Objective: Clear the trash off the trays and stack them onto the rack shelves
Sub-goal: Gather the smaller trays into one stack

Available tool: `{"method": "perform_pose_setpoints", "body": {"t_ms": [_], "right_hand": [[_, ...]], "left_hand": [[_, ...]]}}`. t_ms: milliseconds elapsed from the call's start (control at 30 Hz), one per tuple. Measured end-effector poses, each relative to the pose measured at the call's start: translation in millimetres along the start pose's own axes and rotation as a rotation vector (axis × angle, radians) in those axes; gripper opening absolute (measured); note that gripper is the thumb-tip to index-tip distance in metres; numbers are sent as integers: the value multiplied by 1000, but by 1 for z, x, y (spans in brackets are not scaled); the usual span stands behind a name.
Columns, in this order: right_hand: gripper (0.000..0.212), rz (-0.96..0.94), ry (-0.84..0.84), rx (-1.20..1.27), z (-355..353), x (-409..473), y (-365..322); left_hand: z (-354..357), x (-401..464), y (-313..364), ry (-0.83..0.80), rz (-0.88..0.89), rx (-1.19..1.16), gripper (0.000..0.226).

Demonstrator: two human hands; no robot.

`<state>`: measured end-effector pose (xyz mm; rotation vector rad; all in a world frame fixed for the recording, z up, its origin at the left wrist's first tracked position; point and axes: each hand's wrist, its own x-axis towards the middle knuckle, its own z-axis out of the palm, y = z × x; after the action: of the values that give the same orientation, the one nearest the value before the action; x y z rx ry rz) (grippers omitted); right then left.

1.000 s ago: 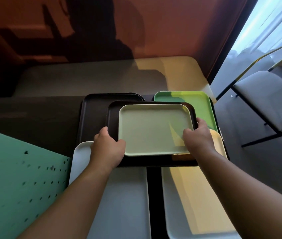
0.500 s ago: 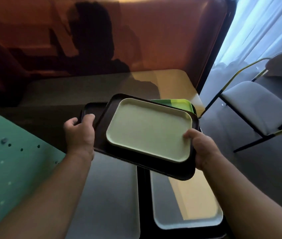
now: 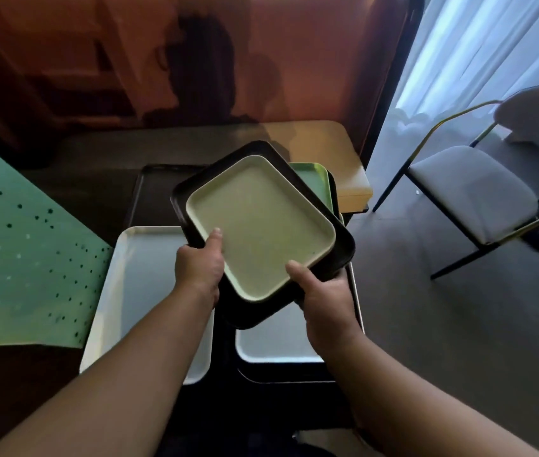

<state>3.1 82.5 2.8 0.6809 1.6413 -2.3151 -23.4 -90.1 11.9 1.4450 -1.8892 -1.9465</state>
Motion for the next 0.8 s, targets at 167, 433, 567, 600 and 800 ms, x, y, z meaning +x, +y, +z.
{"method": "perform_pose_setpoints", "body": {"t_ms": [167, 433, 567, 600, 800], "right_hand": [[35, -128, 183, -149, -57, 10, -11], [48, 107, 128, -1202, -117, 63, 15], [34, 70, 113, -1414, -115, 64, 14], [33, 77, 101, -1448, -114, 65, 14], [26, 107, 195, -1051, -104, 69, 18]], "left_hand": [[-17, -9, -17, 41, 107, 29, 25], [-43, -18, -44, -50, 85, -62, 21], [-47, -24, -49, -89, 88, -65, 16], [-48, -26, -49, -98, 95, -63, 14], [-46, -31, -49, -136, 80, -21, 16]]}}
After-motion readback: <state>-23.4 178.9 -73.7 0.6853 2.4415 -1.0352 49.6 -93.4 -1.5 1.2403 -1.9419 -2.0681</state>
